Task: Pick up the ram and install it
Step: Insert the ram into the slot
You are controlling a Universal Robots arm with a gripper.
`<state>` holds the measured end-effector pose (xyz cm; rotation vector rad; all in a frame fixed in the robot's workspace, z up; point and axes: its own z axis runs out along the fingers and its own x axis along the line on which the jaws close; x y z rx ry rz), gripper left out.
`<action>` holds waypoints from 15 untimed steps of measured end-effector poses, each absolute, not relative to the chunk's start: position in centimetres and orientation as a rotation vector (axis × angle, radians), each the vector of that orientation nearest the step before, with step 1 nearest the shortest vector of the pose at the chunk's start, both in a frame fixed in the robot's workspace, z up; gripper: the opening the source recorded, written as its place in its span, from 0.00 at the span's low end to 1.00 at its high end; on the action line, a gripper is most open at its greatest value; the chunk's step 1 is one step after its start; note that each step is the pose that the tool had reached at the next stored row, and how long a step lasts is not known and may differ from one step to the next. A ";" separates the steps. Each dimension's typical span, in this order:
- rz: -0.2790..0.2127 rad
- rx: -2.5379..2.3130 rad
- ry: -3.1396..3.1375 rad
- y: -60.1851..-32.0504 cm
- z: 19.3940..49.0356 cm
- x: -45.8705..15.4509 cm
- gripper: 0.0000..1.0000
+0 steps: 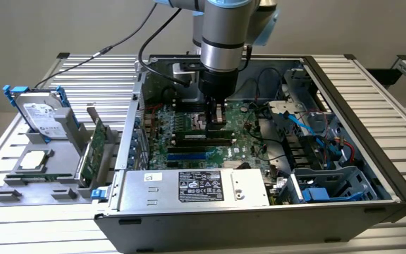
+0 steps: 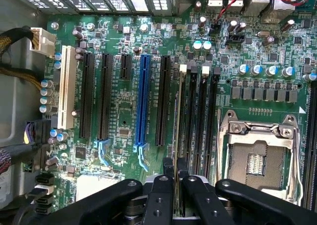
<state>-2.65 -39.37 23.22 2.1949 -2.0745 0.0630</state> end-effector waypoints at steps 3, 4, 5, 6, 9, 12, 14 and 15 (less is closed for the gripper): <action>0.055 2.199 -2.079 -39.4 23.2 -2.6 0.14; 0.054 2.200 -2.079 -39.4 23.2 -2.6 0.14; 0.054 2.200 -2.079 -39.4 23.1 -2.6 0.14; 0.054 2.199 -2.079 -39.4 23.1 -2.7 0.14; 0.054 2.199 -2.079 -39.4 23.0 -2.7 0.14; 0.053 2.200 -2.080 -39.4 23.0 -2.6 0.14; 0.052 2.201 -2.080 -39.4 22.9 -2.6 0.14; 0.051 2.201 -2.081 -39.4 22.8 -2.6 0.14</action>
